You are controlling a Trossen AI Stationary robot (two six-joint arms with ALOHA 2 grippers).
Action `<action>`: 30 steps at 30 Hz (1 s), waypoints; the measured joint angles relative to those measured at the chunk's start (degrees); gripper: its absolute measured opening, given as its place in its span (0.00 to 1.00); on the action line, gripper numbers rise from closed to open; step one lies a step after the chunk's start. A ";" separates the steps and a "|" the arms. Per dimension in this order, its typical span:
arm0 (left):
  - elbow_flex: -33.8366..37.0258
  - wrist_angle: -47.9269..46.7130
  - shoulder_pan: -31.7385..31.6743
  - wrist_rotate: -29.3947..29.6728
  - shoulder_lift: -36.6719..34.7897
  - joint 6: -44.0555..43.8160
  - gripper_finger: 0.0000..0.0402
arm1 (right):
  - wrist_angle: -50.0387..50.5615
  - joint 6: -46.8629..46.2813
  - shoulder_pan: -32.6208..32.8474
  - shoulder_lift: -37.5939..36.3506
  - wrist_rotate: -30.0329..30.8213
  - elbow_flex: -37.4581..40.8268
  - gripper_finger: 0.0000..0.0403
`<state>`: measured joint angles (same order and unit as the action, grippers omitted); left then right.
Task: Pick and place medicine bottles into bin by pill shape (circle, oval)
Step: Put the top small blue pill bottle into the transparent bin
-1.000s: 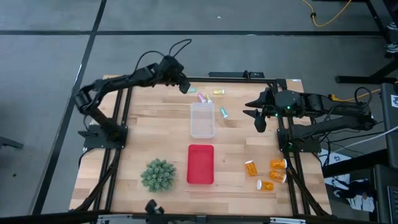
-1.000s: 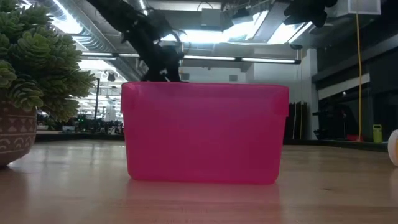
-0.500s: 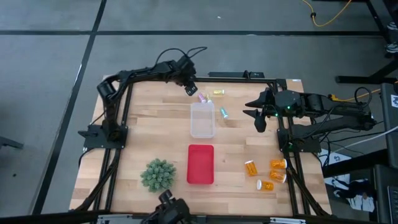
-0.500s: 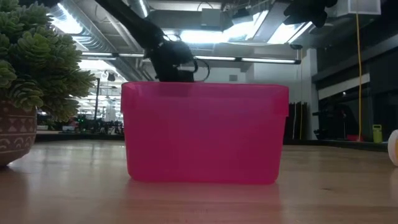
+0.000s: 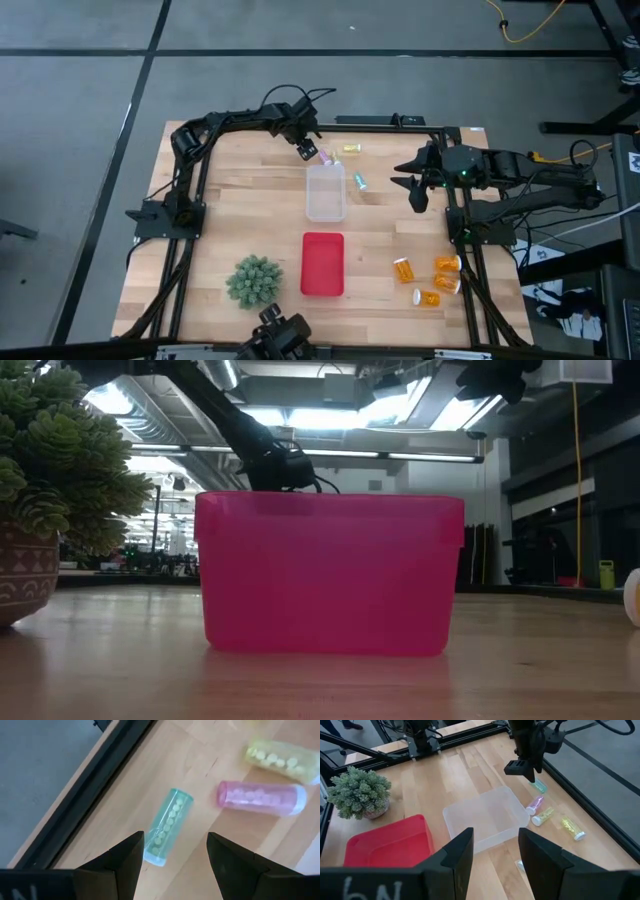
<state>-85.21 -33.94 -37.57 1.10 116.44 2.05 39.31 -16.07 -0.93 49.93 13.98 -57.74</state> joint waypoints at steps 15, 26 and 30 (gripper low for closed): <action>0.00 -1.39 -0.06 1.12 2.55 1.68 0.52 | 0.05 0.04 -0.02 3.74 -0.02 0.02 0.39; -0.19 -2.01 0.37 0.78 5.24 -0.29 0.52 | 0.07 -0.14 0.00 4.35 -0.04 0.02 0.39; -0.15 -1.99 0.79 1.26 5.16 -0.47 0.48 | 0.32 -0.21 -0.01 4.35 -0.04 0.02 0.39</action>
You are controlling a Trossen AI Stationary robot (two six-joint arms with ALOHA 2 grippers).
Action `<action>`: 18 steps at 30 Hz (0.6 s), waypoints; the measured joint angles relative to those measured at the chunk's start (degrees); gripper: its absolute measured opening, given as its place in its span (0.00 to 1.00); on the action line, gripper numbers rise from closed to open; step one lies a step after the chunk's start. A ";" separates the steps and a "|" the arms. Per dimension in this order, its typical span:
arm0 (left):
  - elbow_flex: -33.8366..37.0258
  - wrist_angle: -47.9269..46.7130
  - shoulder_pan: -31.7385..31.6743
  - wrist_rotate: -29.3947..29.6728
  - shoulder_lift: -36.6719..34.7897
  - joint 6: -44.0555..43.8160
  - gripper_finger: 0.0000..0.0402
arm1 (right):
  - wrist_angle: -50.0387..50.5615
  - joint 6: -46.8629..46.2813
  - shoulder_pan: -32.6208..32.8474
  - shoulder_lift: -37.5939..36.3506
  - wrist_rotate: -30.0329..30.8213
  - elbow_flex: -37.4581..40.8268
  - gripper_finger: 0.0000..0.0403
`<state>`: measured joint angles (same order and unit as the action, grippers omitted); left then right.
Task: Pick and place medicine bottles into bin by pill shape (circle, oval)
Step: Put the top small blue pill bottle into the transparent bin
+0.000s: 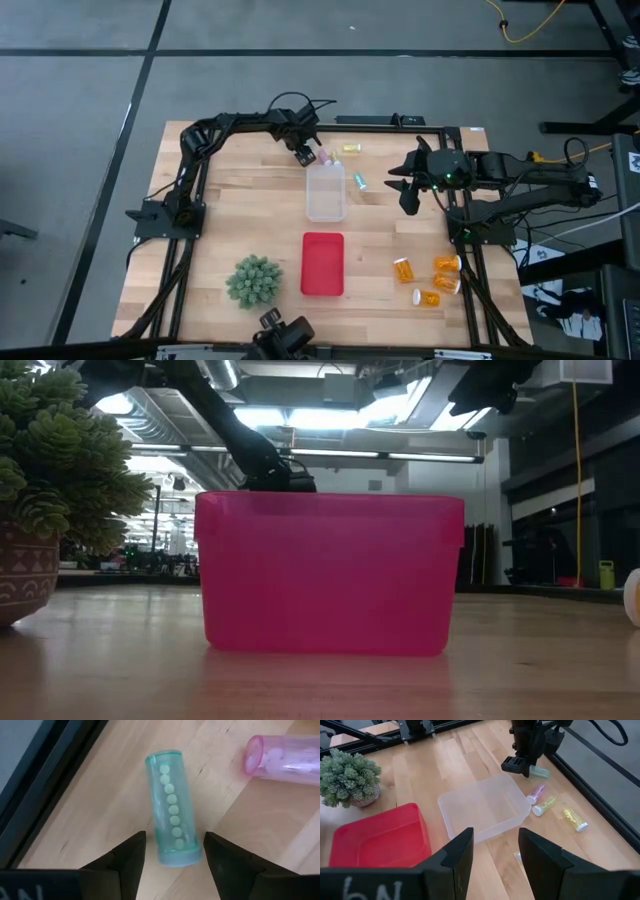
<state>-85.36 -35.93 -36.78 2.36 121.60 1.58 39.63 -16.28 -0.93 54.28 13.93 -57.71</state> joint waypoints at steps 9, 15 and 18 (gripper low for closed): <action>0.13 -0.06 0.46 0.12 -0.17 -3.28 0.30 | 0.16 -0.02 0.01 0.00 -0.01 0.00 0.39; 0.24 -1.06 0.91 0.32 -3.36 -4.50 0.24 | 1.37 -0.12 -0.01 0.00 0.00 0.00 0.39; 0.17 -1.48 1.52 1.42 -6.69 -5.52 0.24 | 1.82 -0.15 0.00 0.00 -0.02 0.00 0.39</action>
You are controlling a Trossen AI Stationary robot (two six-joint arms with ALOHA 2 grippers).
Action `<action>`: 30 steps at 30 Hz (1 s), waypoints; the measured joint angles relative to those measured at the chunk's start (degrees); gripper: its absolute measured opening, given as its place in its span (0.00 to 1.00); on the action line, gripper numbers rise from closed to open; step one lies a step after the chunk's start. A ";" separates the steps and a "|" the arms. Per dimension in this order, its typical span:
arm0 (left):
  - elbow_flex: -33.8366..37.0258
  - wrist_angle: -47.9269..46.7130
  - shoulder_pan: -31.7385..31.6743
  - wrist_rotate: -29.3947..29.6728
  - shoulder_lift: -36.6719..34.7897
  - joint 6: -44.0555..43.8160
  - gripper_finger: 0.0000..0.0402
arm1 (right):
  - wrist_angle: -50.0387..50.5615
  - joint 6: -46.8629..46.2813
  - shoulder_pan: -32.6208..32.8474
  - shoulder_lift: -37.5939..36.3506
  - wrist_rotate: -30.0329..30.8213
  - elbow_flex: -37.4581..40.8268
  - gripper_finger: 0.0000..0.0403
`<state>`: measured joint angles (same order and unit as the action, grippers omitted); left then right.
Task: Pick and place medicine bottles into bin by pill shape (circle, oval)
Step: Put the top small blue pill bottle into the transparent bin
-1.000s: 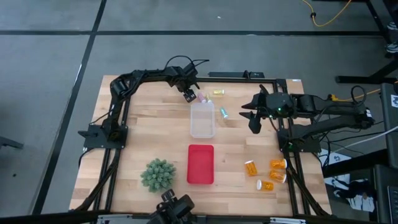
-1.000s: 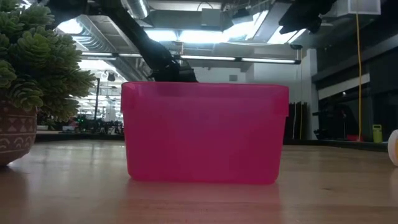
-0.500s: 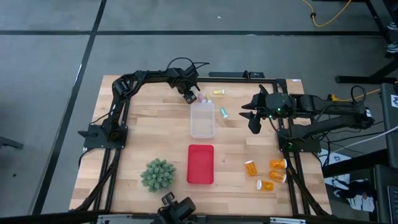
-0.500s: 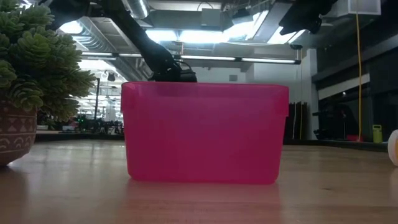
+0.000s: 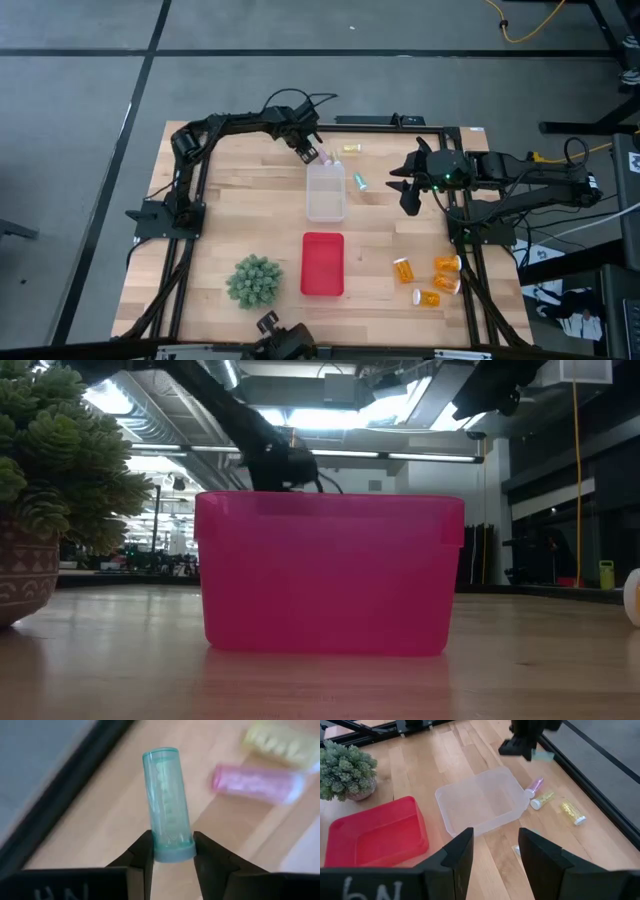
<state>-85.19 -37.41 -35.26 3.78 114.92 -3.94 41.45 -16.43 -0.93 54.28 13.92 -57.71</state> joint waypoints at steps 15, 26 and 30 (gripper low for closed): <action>-0.03 -9.15 15.91 -0.46 -16.24 -1.61 0.24 | 0.13 0.04 -0.02 0.00 0.00 0.00 0.39; -0.04 -12.89 35.21 -0.60 -17.87 -7.70 0.24 | 0.05 0.00 -0.02 0.00 0.02 0.00 0.39; -0.06 -12.47 40.37 -0.54 -17.66 -8.68 0.24 | 0.01 0.00 0.00 -0.01 0.02 0.00 0.39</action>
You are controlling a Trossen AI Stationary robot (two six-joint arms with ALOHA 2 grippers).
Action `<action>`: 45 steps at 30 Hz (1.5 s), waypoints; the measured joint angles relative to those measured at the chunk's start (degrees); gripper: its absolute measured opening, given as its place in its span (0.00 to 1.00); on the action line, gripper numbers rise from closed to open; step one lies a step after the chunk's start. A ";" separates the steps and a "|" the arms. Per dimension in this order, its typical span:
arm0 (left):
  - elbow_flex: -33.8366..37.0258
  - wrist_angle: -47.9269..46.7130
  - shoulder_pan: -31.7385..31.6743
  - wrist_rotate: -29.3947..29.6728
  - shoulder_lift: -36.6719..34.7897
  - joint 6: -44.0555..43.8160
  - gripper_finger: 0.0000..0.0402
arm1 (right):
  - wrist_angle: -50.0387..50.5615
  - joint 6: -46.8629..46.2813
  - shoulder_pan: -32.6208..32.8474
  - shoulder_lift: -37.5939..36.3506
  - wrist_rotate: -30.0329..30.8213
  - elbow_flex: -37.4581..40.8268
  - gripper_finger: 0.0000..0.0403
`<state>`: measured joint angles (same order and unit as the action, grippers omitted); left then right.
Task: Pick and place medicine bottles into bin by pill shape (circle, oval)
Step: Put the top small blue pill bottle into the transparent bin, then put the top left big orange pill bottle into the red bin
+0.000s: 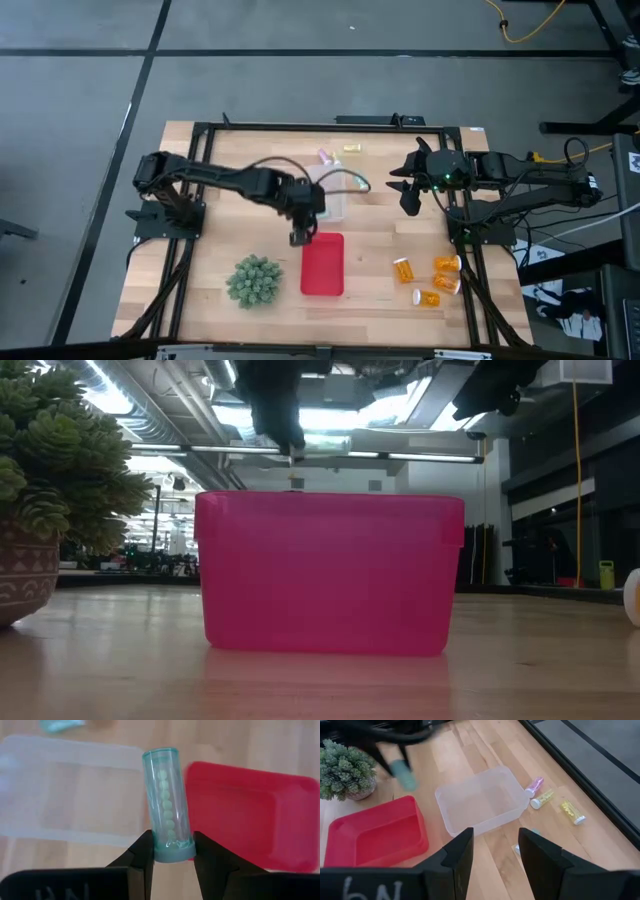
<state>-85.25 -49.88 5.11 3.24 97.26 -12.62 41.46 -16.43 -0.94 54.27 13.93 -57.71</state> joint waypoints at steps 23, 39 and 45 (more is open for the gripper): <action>-0.05 6.02 -12.44 -3.29 7.65 5.37 0.24 | 0.34 -0.04 0.03 -0.03 0.00 -0.06 0.39; 0.02 7.25 -17.87 -3.84 9.92 5.68 0.37 | 0.54 0.05 0.03 -0.03 -0.44 -0.07 0.39; 0.02 7.27 -17.87 -3.82 9.91 5.68 0.42 | 0.54 0.10 0.03 -0.03 -0.44 -0.07 0.39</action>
<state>-85.23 -42.61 -12.75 -0.58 107.17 -6.94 42.00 -16.32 -0.91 54.24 13.50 -57.78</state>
